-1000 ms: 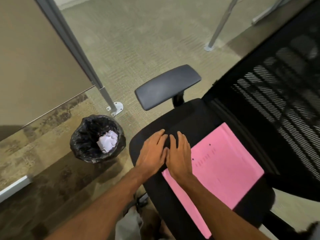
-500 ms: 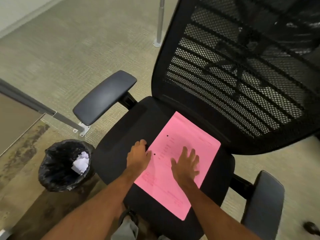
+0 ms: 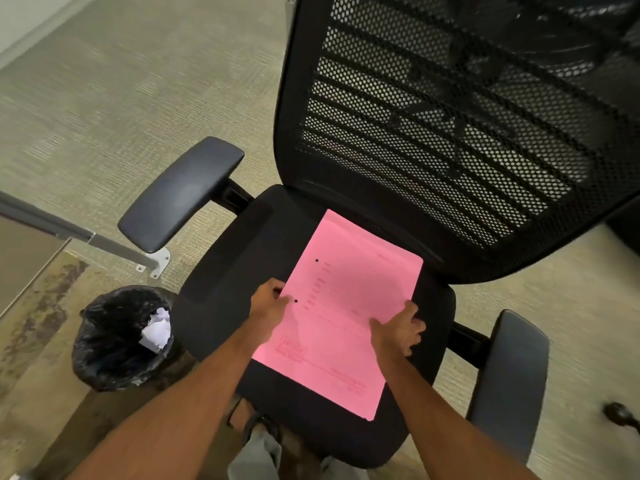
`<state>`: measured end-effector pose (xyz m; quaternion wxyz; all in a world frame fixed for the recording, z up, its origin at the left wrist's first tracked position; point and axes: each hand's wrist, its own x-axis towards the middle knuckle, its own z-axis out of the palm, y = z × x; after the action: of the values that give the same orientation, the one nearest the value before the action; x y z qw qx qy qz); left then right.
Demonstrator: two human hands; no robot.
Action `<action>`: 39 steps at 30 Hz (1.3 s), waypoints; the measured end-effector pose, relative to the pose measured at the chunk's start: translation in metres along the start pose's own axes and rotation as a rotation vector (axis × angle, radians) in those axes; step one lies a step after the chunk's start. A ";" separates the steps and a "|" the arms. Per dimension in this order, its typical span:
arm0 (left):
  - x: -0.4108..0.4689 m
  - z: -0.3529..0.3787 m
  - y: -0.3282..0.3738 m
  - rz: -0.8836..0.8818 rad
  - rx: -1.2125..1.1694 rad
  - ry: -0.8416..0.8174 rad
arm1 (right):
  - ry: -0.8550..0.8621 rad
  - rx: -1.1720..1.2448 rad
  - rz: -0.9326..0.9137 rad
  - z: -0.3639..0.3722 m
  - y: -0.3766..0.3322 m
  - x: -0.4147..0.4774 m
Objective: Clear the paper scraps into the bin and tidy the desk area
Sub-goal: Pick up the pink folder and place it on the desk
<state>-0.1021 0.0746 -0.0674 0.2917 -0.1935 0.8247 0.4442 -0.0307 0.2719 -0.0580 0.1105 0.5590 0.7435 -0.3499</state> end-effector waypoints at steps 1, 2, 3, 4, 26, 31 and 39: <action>-0.001 -0.001 -0.001 -0.016 -0.039 -0.004 | -0.004 0.069 0.031 -0.003 0.002 0.003; -0.002 -0.002 -0.003 -0.028 -0.075 -0.002 | -0.020 0.137 0.061 -0.005 0.004 0.005; -0.003 -0.004 -0.004 -0.037 -0.107 0.003 | -0.046 0.197 0.085 -0.008 0.005 0.006; -0.005 -0.006 -0.005 -0.047 -0.133 0.011 | -0.076 0.246 0.105 -0.011 0.006 0.007; -0.096 -0.061 -0.020 -0.081 -0.558 0.302 | -0.366 0.271 -0.323 -0.022 -0.050 -0.027; -0.128 -0.079 -0.011 -0.074 -0.614 0.372 | -0.425 0.233 -0.377 -0.035 -0.072 -0.050; -0.174 -0.131 0.005 -0.049 -0.759 0.502 | -0.512 0.269 -0.530 -0.045 -0.124 -0.112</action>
<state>-0.0144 -0.0232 0.1065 0.0016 -0.4077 0.6440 0.6474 -0.0933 0.2004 0.0864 0.1240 0.2516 0.7581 -0.5887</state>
